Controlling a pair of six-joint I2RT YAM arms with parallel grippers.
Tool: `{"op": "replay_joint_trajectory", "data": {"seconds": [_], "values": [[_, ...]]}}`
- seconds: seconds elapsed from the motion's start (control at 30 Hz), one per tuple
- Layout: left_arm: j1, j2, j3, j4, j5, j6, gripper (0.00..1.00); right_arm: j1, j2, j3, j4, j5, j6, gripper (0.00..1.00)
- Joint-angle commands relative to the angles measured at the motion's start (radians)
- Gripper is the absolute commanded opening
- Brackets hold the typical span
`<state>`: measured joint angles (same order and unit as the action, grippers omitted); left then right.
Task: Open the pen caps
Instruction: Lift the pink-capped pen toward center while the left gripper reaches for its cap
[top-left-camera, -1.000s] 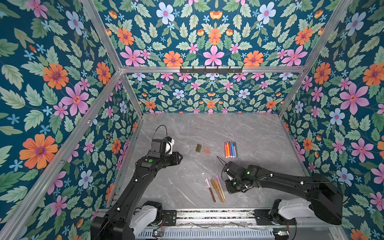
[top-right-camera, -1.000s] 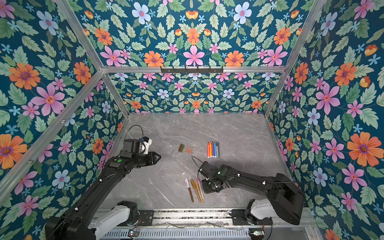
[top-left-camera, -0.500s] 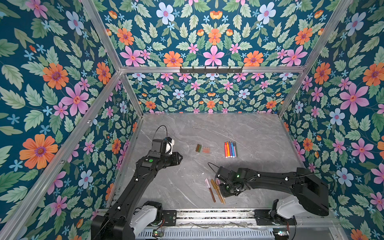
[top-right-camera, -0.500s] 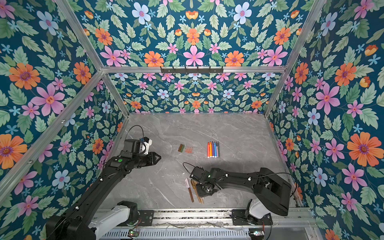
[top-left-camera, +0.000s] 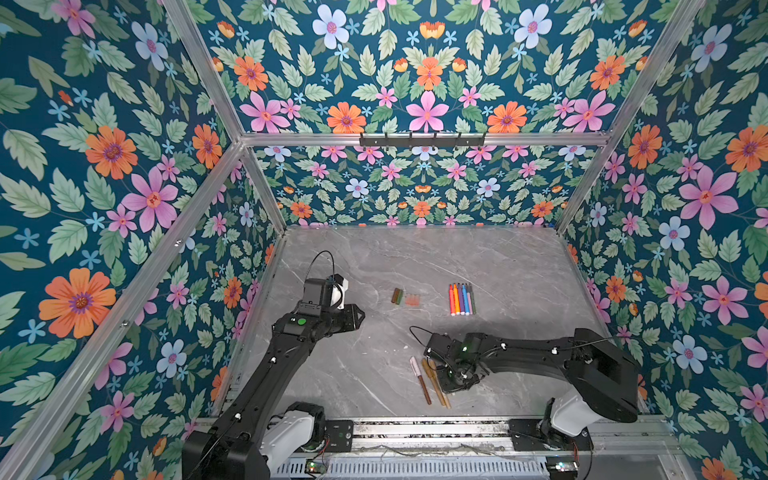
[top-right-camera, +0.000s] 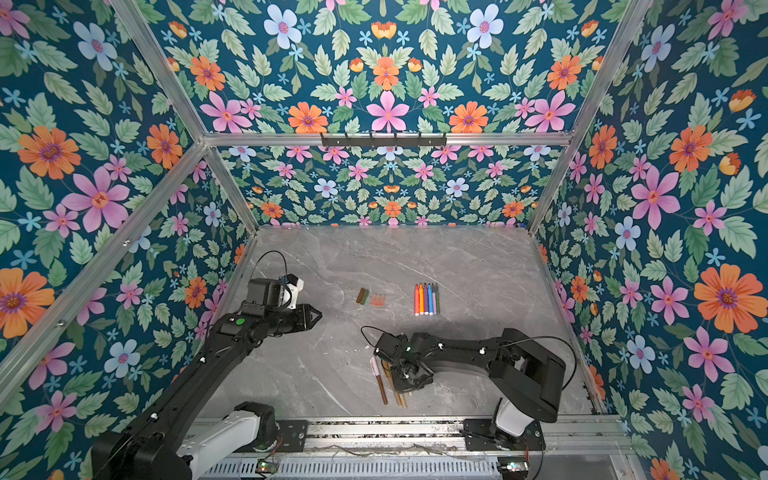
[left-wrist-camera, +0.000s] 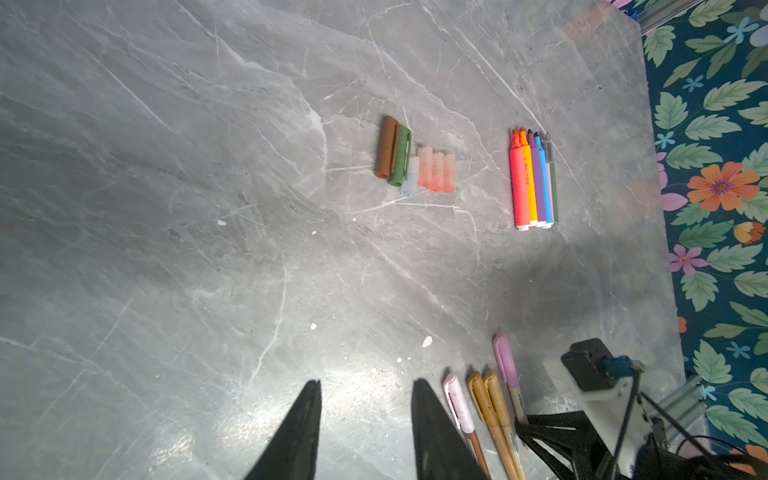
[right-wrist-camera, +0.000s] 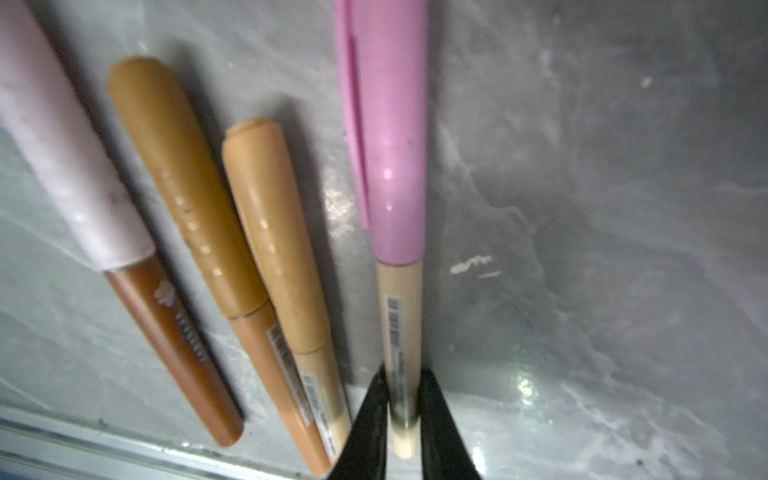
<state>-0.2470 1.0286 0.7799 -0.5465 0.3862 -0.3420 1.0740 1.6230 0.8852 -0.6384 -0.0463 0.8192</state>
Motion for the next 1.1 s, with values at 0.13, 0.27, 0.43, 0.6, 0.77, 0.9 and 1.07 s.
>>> {"op": "replay_joint_trajectory", "data": {"seconds": [0.13,0.27,0.43,0.6,0.77,0.9,1.07], "values": [[0.001,0.000,0.001,0.019,-0.005,-0.002,0.40,-0.002,0.084,0.017,-0.041,0.010,-0.008,0.19],[0.001,0.010,0.001,0.017,0.006,0.001,0.40,-0.023,0.015,0.047,-0.101,0.036,-0.042,0.13],[-0.012,-0.019,-0.003,0.018,0.011,0.003,0.41,-0.063,-0.150,0.168,-0.267,0.114,-0.124,0.11],[-0.043,-0.044,-0.007,0.025,-0.003,-0.001,0.44,-0.093,-0.274,0.151,-0.197,0.018,-0.151,0.11],[-0.052,-0.032,0.000,0.016,-0.023,0.001,0.43,-0.092,-0.371,0.015,-0.001,-0.065,-0.098,0.09],[-0.051,-0.030,0.011,0.027,0.012,-0.016,0.43,-0.092,-0.398,-0.065,0.124,-0.113,-0.124,0.08],[-0.102,0.021,-0.054,0.281,0.206,-0.289,0.47,-0.094,-0.384,-0.009,0.065,-0.144,-0.242,0.07]]}}
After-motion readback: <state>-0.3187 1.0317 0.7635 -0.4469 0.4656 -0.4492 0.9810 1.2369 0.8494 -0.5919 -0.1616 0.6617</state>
